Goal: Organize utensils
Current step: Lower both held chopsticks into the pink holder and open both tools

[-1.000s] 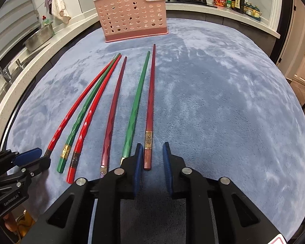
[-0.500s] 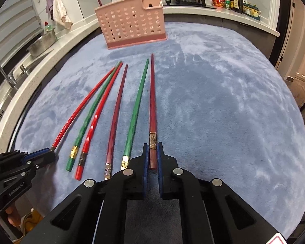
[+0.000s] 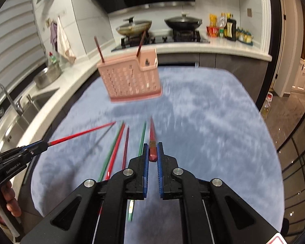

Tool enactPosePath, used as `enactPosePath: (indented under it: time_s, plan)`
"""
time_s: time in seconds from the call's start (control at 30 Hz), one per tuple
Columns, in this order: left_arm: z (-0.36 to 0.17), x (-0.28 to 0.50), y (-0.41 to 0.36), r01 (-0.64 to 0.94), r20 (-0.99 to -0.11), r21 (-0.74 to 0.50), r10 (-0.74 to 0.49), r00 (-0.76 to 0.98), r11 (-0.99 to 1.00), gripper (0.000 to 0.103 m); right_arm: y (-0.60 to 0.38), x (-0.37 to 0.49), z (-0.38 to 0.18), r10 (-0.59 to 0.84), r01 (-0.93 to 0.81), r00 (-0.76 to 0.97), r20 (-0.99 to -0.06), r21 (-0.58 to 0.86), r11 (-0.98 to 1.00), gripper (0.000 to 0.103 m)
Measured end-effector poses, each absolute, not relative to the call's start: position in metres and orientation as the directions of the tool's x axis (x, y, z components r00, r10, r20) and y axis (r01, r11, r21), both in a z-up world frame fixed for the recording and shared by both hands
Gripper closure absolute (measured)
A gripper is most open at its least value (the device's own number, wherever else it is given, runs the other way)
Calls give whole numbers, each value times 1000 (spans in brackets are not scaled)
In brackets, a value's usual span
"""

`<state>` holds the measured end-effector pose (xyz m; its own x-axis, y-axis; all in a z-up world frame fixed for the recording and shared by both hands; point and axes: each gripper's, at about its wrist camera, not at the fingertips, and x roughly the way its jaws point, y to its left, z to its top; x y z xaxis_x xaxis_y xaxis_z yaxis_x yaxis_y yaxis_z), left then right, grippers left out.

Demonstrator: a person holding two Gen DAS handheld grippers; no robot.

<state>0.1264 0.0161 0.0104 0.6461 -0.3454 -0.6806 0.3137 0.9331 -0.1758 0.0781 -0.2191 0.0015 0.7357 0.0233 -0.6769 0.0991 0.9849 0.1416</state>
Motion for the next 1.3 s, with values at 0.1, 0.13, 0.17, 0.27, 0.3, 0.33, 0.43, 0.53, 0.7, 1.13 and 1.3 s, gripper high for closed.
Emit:
enactPosePath:
  time_s: [0.1,0.13,0.17,0.27,0.3,0.33,0.43,0.53,0.7,1.13,1.3]
  plan:
    - [26,139,18,307,-654,-176,-344,673,935,95,-227,87,17,25,104,757,-653,159,982,96]
    - [33,144,18,304,-642,-172,-341,687,937,95,-230,91,23,26,108,764,-644,167,980,96]
    - [38,148,19,301,-633,-171,-338,696,938,96,-233,95,27,30,111,770,-637,180,977,96]
    - [52,163,18,300,-609,-168,-338,717,939,96,-241,104,38,30,120,786,-618,201,972,96]
    - [55,167,18,300,-605,-165,-337,721,939,96,-243,107,42,27,123,792,-611,202,972,96]
    - [59,172,18,298,-599,-159,-332,729,941,96,-245,110,45,20,127,797,-604,200,972,96]
    - [70,185,18,293,-581,-157,-329,745,943,96,-249,118,55,3,134,811,-585,191,972,96]
    - [85,202,17,293,-560,-155,-328,760,943,96,-254,127,66,-4,136,822,-570,188,973,96]
    - [111,218,16,305,-513,-162,-344,786,939,96,-262,140,88,-2,135,850,-527,214,967,96]
    - [198,277,2,309,-332,-139,-339,880,941,96,-269,201,155,56,69,925,-375,311,948,96]
    - [219,306,-5,304,-290,-143,-334,897,942,96,-265,238,176,88,35,941,-327,352,935,96]
